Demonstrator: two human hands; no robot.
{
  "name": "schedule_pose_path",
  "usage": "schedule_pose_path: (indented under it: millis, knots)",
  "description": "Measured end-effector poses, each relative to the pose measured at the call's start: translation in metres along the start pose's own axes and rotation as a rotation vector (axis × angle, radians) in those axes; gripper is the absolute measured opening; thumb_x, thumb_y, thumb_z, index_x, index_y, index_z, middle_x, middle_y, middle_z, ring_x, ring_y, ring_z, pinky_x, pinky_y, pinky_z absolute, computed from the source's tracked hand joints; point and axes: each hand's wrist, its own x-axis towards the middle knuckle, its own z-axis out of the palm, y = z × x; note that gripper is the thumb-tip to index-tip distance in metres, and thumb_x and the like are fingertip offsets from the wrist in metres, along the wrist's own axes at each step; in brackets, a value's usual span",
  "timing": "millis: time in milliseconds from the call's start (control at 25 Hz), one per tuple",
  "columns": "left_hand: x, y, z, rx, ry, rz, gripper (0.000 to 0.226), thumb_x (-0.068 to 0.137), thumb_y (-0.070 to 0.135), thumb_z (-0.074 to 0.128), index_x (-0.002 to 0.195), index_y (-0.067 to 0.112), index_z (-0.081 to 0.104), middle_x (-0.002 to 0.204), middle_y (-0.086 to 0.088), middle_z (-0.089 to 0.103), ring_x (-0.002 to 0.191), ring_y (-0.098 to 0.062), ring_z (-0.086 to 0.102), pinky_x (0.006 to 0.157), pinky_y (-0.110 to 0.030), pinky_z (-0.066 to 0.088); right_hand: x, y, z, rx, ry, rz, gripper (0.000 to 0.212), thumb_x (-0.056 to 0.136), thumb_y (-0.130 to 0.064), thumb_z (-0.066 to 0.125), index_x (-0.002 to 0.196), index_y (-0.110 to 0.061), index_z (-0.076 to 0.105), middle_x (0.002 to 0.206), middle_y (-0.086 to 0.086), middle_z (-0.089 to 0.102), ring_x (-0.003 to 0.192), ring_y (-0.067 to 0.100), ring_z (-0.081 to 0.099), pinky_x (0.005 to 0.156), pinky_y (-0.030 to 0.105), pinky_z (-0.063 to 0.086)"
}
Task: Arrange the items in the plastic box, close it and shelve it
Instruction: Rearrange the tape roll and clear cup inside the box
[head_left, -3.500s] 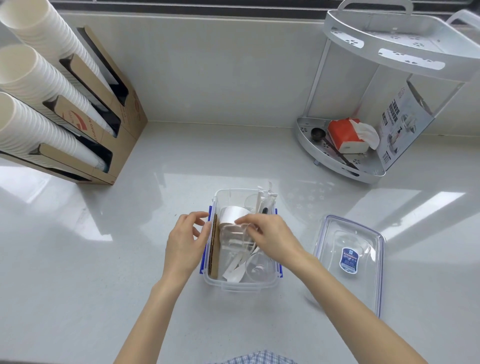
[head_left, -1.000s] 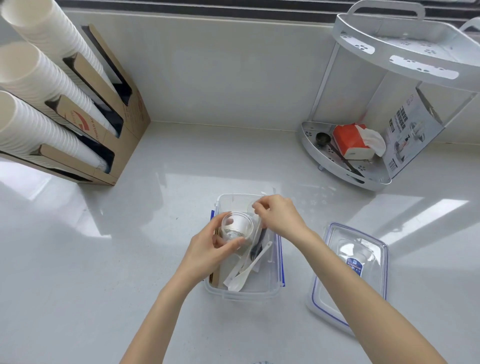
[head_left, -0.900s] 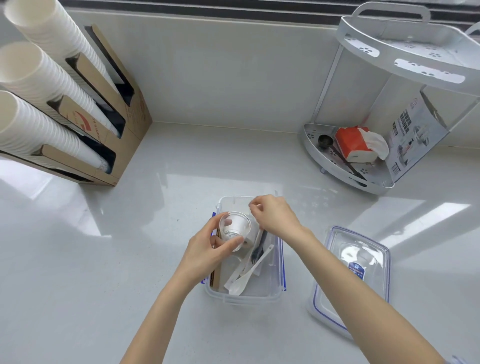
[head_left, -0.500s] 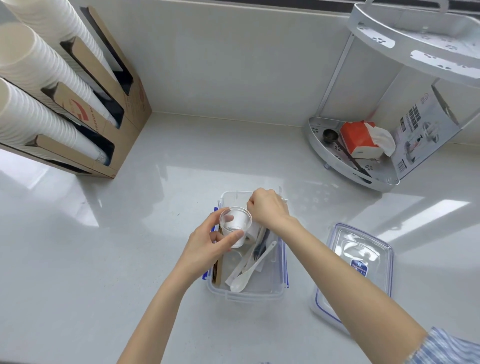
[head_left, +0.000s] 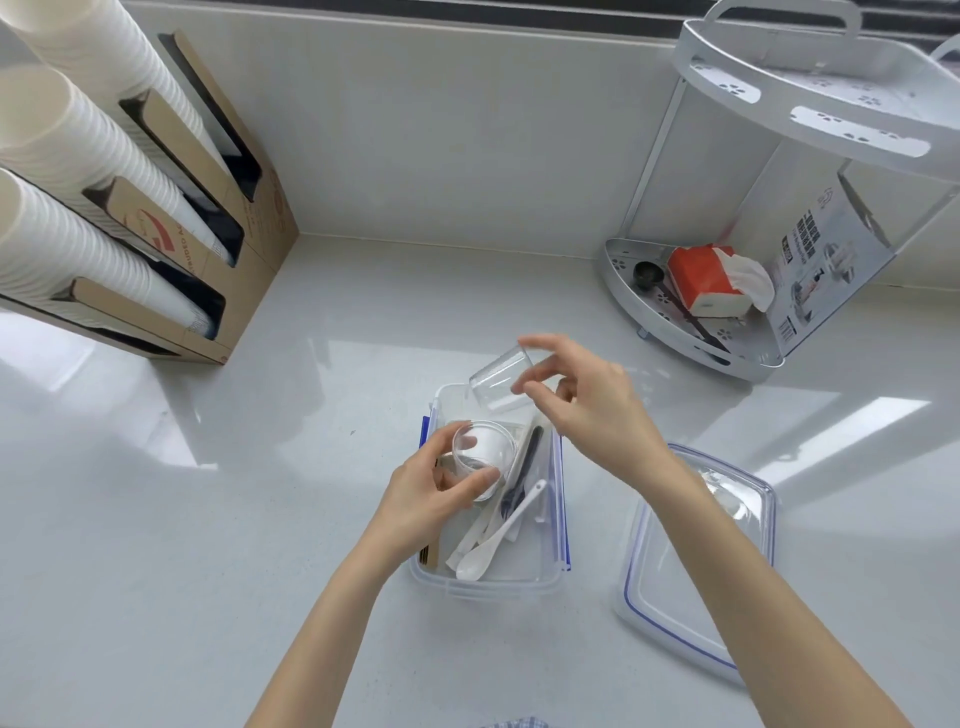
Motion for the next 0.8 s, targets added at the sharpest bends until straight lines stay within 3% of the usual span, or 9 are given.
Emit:
schedule_pose_path:
  millis: [120, 200, 360, 520, 680, 800]
  knots:
    - [0.001, -0.001, 0.006, 0.074, 0.0, 0.018, 0.048, 0.076, 0.028, 0.069, 0.12, 0.028, 0.049, 0.08, 0.001, 0.057, 0.059, -0.005, 0.046, 0.071, -0.021, 0.048, -0.025, 0.002, -0.005, -0.083, -0.129, -0.118, 0.041, 0.085, -0.007, 0.055, 0.119, -0.03, 0.057, 0.081, -0.016, 0.063, 0.058, 0.014, 0.051, 0.065, 0.013, 0.041]
    - [-0.002, 0.001, 0.01, 0.133, 0.002, 0.035, 0.051, 0.074, 0.028, 0.07, 0.12, 0.029, 0.049, 0.063, 0.001, 0.05, 0.049, 0.001, 0.045, 0.055, -0.007, 0.039, -0.032, 0.009, -0.002, -0.112, -0.177, -0.15, 0.043, 0.086, -0.005, 0.053, 0.119, -0.032, 0.058, 0.084, -0.017, 0.061, 0.058, 0.005, 0.049, 0.069, 0.012, 0.042]
    - [-0.007, 0.005, 0.015, 0.138, 0.038, 0.041, 0.047, 0.076, 0.027, 0.069, 0.12, 0.026, 0.051, 0.054, 0.009, 0.041, 0.043, 0.002, 0.043, 0.047, -0.006, 0.035, -0.037, 0.016, 0.004, -0.151, -0.201, -0.131, 0.045, 0.087, -0.007, 0.05, 0.118, -0.039, 0.056, 0.087, -0.02, 0.063, 0.059, -0.005, 0.049, 0.074, 0.027, 0.049]
    - [-0.008, 0.008, 0.014, 0.132, 0.087, 0.062, 0.036, 0.077, 0.03, 0.067, 0.111, 0.027, 0.055, 0.055, 0.012, 0.041, 0.041, -0.001, 0.042, 0.045, -0.008, 0.034, -0.046, 0.018, 0.013, -0.128, -0.325, -0.085, 0.05, 0.089, -0.013, 0.044, 0.129, -0.044, 0.041, 0.105, -0.011, 0.069, 0.068, 0.009, 0.056, 0.076, 0.032, 0.051]
    - [-0.007, 0.006, 0.016, 0.149, 0.085, 0.073, 0.042, 0.075, 0.029, 0.069, 0.114, 0.028, 0.055, 0.054, 0.006, 0.044, 0.045, -0.001, 0.044, 0.049, -0.008, 0.037, -0.05, 0.023, 0.021, -0.186, -0.349, -0.057, 0.041, 0.089, -0.013, 0.043, 0.125, -0.031, 0.05, 0.105, -0.001, 0.069, 0.089, 0.018, 0.062, 0.083, 0.035, 0.051]
    - [-0.005, 0.002, 0.019, 0.131, 0.071, 0.076, 0.044, 0.075, 0.027, 0.069, 0.116, 0.025, 0.055, 0.058, 0.004, 0.053, 0.046, -0.002, 0.045, 0.053, -0.008, 0.039, -0.051, 0.027, 0.024, -0.208, -0.348, -0.047, 0.029, 0.09, -0.018, 0.048, 0.117, -0.025, 0.056, 0.104, -0.002, 0.069, 0.083, 0.016, 0.06, 0.08, 0.035, 0.05]
